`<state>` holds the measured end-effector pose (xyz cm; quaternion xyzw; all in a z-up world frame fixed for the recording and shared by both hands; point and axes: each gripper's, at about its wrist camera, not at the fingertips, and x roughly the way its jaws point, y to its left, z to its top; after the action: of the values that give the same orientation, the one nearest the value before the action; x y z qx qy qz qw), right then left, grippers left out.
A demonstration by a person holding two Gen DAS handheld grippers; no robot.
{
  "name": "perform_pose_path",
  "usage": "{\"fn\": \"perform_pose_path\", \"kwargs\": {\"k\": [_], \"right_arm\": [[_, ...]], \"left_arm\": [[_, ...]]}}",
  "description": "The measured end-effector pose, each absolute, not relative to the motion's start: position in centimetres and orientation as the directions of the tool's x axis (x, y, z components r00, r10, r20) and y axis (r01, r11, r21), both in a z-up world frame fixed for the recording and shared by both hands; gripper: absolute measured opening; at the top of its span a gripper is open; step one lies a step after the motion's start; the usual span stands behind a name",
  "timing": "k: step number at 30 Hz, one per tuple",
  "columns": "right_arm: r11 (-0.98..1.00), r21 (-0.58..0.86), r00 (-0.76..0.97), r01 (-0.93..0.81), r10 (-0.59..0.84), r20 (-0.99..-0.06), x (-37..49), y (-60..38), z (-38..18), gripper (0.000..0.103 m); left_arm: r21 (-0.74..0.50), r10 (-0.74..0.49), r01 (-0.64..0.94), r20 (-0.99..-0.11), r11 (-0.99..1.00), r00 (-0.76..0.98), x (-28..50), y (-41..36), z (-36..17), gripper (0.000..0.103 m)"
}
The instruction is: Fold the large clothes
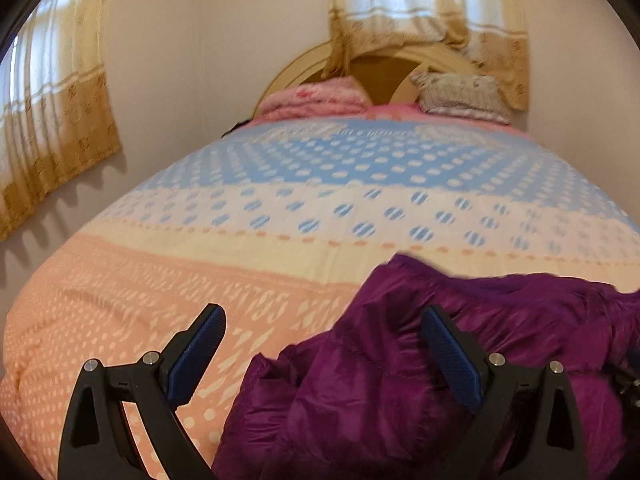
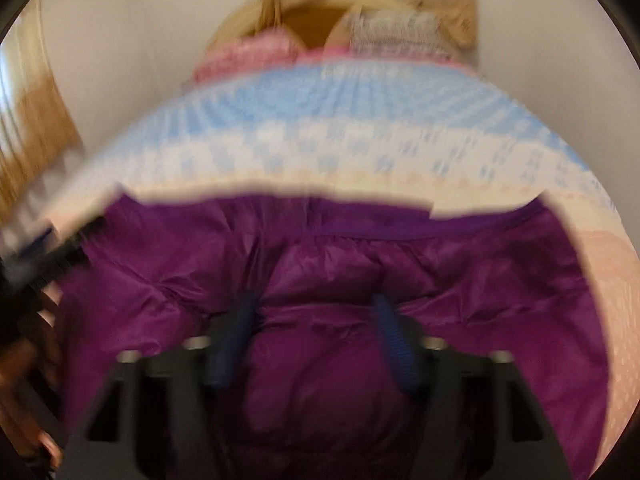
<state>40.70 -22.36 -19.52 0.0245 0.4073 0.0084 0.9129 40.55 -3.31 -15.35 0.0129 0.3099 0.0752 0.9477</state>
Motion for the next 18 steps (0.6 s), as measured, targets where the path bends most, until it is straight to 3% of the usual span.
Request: {"fn": "perform_pose_path", "kwargs": {"k": [1,2,4,7,11,18], "right_arm": [[1.000,0.011,0.675,0.013,0.000,-0.737,40.9,-22.2,-19.4,0.023],[0.999,-0.017,0.683,0.033,-0.034,-0.729,41.1,-22.2,-19.1,0.016],[0.997,-0.017,0.715,0.078,-0.068,-0.696,41.2,-22.8,-18.1,0.012],[0.988,-0.069,0.758,0.139,-0.151,-0.634,41.4,-23.1,-17.2,0.012],[0.984,-0.083,0.713,0.159,-0.173,-0.680,43.7,-23.9,-19.9,0.015],[0.985,-0.038,0.699,0.166,-0.145,-0.701,43.2,-24.7,-19.5,0.023]], "left_arm": [[0.054,0.149,-0.145,-0.596,0.988,0.789,40.7,-2.9,-15.4,0.099],[0.027,0.143,-0.158,-0.601,0.987,0.787,40.8,-2.4,-15.3,0.098],[0.003,0.143,-0.174,-0.587,0.985,0.797,40.6,-1.9,-14.9,0.098],[-0.012,0.135,-0.173,-0.574,0.985,0.808,40.5,-1.8,-14.6,0.099],[0.035,0.152,-0.165,-0.617,0.986,0.772,41.9,-2.7,-16.6,0.099],[0.038,0.161,-0.186,-0.683,0.982,0.712,44.1,-3.1,-18.4,0.099]]}}
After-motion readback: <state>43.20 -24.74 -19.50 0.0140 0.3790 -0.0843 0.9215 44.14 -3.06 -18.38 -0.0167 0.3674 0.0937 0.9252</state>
